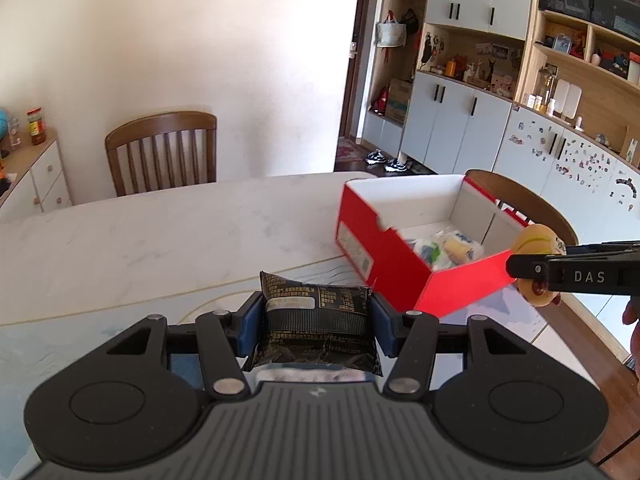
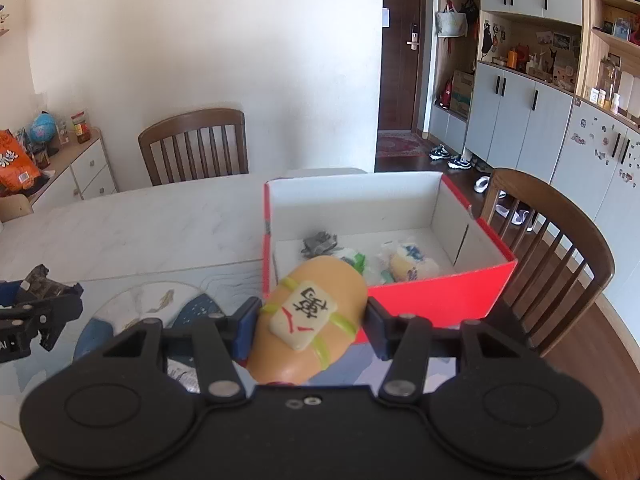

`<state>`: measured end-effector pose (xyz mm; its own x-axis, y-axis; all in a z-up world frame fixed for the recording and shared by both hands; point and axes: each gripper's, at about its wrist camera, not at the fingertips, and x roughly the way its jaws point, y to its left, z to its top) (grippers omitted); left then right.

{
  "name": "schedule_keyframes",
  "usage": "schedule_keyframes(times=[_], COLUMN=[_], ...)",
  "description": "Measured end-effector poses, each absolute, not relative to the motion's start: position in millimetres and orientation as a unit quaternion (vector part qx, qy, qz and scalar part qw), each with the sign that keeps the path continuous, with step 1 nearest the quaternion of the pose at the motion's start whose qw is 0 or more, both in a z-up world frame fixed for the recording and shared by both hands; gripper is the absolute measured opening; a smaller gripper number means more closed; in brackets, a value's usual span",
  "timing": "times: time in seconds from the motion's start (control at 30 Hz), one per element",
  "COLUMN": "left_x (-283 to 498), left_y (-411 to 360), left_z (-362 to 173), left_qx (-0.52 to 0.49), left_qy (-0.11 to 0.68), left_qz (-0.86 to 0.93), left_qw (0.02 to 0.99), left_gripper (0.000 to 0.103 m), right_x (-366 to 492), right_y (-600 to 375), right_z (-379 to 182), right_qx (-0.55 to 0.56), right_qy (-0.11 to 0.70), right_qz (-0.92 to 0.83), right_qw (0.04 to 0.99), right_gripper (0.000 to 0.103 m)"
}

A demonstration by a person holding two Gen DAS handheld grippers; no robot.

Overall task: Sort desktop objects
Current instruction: 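Carry the egg toy and black snack pack over the red shoebox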

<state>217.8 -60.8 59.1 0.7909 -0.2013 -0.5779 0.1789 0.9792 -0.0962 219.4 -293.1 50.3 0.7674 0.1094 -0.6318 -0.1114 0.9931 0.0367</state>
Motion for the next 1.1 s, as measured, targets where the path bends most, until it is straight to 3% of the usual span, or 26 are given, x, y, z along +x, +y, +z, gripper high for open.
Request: schedule_keyframes(times=[1.1], left_x=[313], left_y=[-208], left_z=[70], left_qx=[0.013], left_qy=[0.302], left_qz=[-0.156], left_qw=[0.94], left_gripper=[0.055], right_x=[305], right_y=[-390], right_z=[50], right_qx=[-0.004], right_qy=[0.335], right_qz=[0.08], right_qw=[0.939], right_gripper=[0.054])
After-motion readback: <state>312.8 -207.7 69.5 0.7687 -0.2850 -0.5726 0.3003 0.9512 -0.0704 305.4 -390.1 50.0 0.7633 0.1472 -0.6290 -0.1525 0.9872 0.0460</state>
